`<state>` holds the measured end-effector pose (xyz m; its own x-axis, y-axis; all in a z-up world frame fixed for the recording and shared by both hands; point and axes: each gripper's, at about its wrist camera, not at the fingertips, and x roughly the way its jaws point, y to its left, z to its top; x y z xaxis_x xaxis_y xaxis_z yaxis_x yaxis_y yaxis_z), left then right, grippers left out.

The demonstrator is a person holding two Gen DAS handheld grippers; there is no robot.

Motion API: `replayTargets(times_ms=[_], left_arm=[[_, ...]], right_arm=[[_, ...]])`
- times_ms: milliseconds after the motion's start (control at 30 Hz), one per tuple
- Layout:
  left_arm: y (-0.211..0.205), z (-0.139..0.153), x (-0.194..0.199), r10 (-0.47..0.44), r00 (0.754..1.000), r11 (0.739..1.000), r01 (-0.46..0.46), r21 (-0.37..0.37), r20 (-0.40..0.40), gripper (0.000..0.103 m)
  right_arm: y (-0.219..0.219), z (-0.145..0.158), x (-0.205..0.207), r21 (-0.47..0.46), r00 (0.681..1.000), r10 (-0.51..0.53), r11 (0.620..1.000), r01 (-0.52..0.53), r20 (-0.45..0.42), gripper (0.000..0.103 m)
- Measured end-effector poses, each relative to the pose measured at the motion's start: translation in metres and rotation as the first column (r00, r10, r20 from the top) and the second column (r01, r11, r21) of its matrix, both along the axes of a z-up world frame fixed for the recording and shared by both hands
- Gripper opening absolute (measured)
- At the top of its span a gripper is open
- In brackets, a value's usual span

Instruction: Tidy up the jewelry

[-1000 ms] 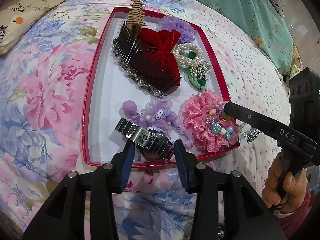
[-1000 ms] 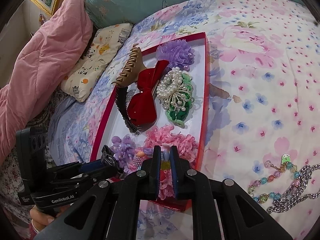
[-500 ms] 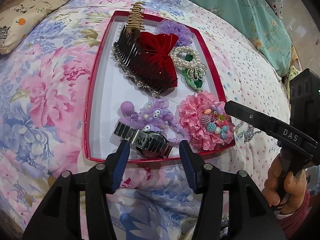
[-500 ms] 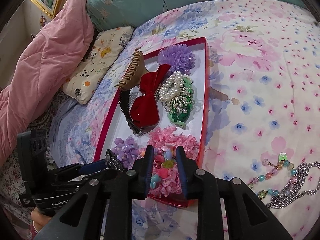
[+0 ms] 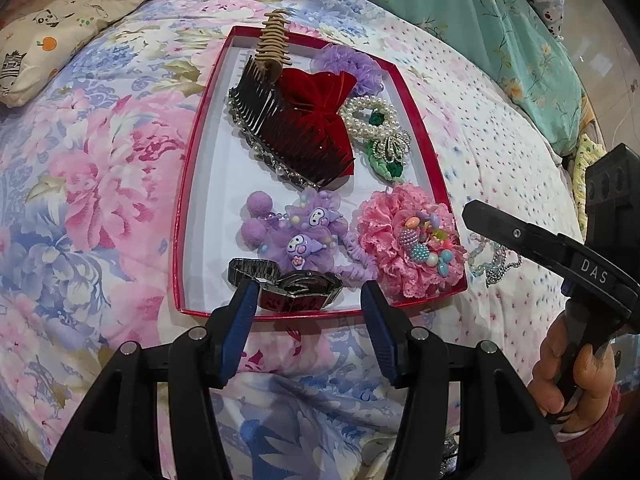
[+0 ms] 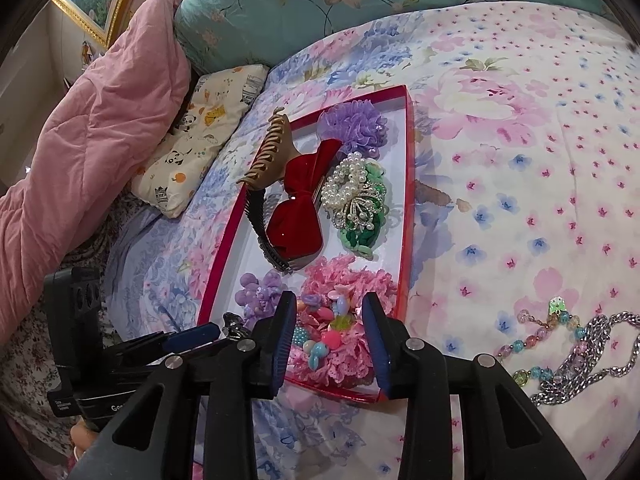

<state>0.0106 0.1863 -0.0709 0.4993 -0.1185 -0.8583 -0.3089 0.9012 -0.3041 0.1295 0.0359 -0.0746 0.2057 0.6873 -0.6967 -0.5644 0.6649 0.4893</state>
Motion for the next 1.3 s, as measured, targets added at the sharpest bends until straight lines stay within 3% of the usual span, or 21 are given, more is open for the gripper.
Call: replayTargets(times_ms=[267,467,533,667,767,833,933,1100,1300], left_arm=[[-0.002,0.005,-0.004,0.007,1.0,1.0,-0.007,-0.001,0.008,0.06],[0.006,0.015,-0.018,0.06,0.997,0.997,-0.057,-0.049,0.053,0.072],[0.011,0.02,-0.027,0.104,0.992,0.992,-0.099,-0.076,0.068,0.081],[0.016,0.031,-0.043,0.155,0.985,0.986,-0.149,-0.08,0.074,0.083],[0.015,0.042,-0.053,0.184,0.981,0.983,-0.182,-0.027,0.061,0.083],[0.011,0.052,-0.059,0.193,0.98,0.98,-0.196,0.037,0.055,0.084],[0.002,0.066,-0.064,0.188,0.98,0.968,-0.195,0.157,0.059,0.084],[-0.012,0.086,-0.067,0.149,0.986,0.944,-0.164,0.288,0.075,0.085],[-0.021,0.11,-0.071,0.103,0.988,0.932,-0.135,0.336,0.112,0.087]], right_arm=[[-0.006,0.004,-0.003,0.016,1.0,-0.015,1.0,0.015,0.001,0.041],[-0.022,0.008,0.0,0.096,0.998,-0.051,0.994,0.055,-0.041,0.052],[-0.03,0.009,0.001,0.133,0.996,-0.072,0.988,0.079,-0.059,0.064],[-0.044,0.012,0.0,0.153,0.991,-0.112,0.981,0.121,-0.069,0.07],[-0.05,0.019,-0.008,0.13,0.993,-0.111,0.985,0.115,-0.038,0.07],[-0.051,0.026,-0.013,0.109,0.994,-0.111,0.988,0.111,-0.009,0.077],[-0.053,0.042,-0.024,0.08,0.993,-0.1,0.992,0.095,0.056,0.085],[-0.048,0.074,-0.046,-0.015,0.978,-0.056,0.998,0.06,0.201,0.093],[-0.038,0.103,-0.067,-0.097,0.956,0.043,0.995,-0.016,0.292,0.097]])
